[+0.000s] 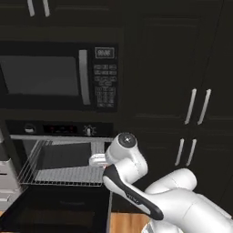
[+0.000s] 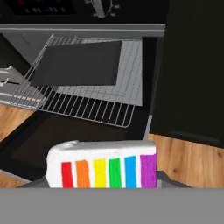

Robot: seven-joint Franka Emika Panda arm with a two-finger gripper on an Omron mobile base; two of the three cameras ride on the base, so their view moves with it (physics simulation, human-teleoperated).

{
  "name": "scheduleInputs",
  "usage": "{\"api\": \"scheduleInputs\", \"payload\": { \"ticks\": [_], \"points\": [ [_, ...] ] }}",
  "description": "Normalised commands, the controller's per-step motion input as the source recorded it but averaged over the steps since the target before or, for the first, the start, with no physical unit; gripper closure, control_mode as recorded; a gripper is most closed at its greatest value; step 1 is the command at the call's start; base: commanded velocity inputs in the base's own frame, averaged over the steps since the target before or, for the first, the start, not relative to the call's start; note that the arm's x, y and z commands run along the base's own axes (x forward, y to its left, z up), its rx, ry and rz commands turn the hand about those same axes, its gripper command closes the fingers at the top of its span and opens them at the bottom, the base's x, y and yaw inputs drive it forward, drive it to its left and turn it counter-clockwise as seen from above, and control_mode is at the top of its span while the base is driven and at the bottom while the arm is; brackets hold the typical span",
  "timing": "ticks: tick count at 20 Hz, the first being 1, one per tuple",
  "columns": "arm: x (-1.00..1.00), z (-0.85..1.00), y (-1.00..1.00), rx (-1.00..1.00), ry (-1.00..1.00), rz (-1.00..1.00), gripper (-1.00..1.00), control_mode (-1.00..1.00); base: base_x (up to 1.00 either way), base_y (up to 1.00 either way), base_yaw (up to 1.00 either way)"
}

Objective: Take the baked cake out of the oven and place it on the plate for cooling. Then close the oven door.

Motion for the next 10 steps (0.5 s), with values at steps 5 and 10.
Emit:
{"api": "scheduleInputs", "payload": {
  "ticks": [5,10],
  "points": [
    [0.0,0.0,0.0,0.0,0.0,0.0,1.0,1.0,-0.21,-0.22,0.72],
    [0.0,0.0,0.0,0.0,0.0,0.0,1.0,1.0,-0.19,-0.23,0.74]
  ]
}}
